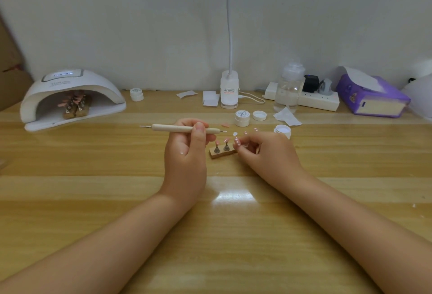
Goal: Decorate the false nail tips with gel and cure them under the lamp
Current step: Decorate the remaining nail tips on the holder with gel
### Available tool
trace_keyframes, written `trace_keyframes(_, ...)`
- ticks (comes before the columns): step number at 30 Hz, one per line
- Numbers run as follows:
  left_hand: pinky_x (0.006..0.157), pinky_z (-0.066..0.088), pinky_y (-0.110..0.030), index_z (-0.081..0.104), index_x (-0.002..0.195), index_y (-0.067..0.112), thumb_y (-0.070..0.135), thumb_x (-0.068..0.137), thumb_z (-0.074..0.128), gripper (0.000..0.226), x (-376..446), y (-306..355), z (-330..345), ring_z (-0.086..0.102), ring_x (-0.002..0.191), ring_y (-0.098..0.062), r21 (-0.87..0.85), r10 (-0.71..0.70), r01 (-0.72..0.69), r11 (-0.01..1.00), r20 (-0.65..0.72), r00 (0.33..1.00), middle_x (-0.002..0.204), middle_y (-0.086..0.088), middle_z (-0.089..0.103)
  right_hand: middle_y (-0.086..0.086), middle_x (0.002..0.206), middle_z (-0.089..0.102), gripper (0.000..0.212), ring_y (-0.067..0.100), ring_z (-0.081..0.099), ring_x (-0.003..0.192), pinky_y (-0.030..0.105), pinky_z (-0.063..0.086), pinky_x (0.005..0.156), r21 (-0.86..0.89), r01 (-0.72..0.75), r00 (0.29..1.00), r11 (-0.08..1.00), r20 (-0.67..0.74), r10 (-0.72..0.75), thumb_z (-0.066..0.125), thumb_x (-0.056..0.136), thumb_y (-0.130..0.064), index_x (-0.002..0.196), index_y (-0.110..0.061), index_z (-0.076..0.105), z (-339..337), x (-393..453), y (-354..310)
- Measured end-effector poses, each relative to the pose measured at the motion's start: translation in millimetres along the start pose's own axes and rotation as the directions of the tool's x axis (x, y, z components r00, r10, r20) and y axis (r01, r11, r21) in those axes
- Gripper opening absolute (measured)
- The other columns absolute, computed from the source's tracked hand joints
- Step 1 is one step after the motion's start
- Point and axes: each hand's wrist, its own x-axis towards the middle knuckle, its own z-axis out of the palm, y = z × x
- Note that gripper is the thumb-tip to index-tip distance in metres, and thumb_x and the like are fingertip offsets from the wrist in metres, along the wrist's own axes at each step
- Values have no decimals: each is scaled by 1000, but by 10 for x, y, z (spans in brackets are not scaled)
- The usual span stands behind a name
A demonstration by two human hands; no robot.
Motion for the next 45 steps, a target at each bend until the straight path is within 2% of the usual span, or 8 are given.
trace_keyframes(4,64,45,-11,53,85,21,29,89,44,13,0,-8,5,60,68,2,8,-10,10,1000,2,1000,71,9,68,-15,56,51,15,5,48,61,23,34,53,-10,-37,997,999,63,37,61,88,-33,92,-26,74,15,33,48)
trace_keyframes(10,64,45,-11,53,85,20,29,89,44,13,9,-8,18,60,69,2,17,-20,20,1000,15,1000,71,14,69,-1,85,72,18,16,62,85,32,48,73,-54,-29,998,998,61,32,61,88,-31,98,-21,73,-1,31,30)
trace_keyframes(19,64,45,-10,52,86,18,12,99,43,17,3,13,6,61,69,3,62,-25,25,998,13,1000,71,17,68,-17,56,51,15,5,53,63,25,44,60,-46,-61,998,997,2,62,66,81,-33,76,-18,70,11,7,29)
trace_keyframes(26,64,45,-10,53,86,18,12,99,43,18,-2,21,8,61,68,3,76,-32,31,997,3,999,69,16,68,-14,53,52,15,4,53,59,25,41,55,-24,-81,997,996,-9,81,65,78,-38,71,-24,66,-40,-40,-29)
trace_keyframes(30,63,45,-8,53,85,18,12,99,43,18,9,27,7,61,67,4,63,-38,37,997,0,999,69,16,68,-14,55,51,10,4,50,60,22,31,53,-31,-40,982,999,-185,34,62,78,-39,78,-30,67,-184,-4,0)
trace_keyframes(33,63,45,-8,53,86,18,13,99,43,18,11,23,-2,62,69,3,63,-40,40,997,7,999,69,17,68,-8,82,55,34,12,48,82,22,31,72,-102,6,947,995,-320,-39,67,76,-34,107,-20,63,-362,114,138)
trace_keyframes(38,64,45,-8,54,86,19,16,99,45,16,5,10,-8,62,70,3,56,-31,30,998,20,999,72,15,68,-1,117,50,67,20,38,115,31,30,95,-167,-288,952,943,-153,264,68,70,-53,129,-26,50,-530,208,532)
trace_keyframes(45,64,45,-8,53,86,19,16,98,45,15,3,1,-14,61,69,4,61,-36,34,998,26,999,73,17,68,2,118,52,55,27,40,117,36,36,95,-330,-382,911,863,22,411,63,66,-65,112,-35,62,-491,210,656)
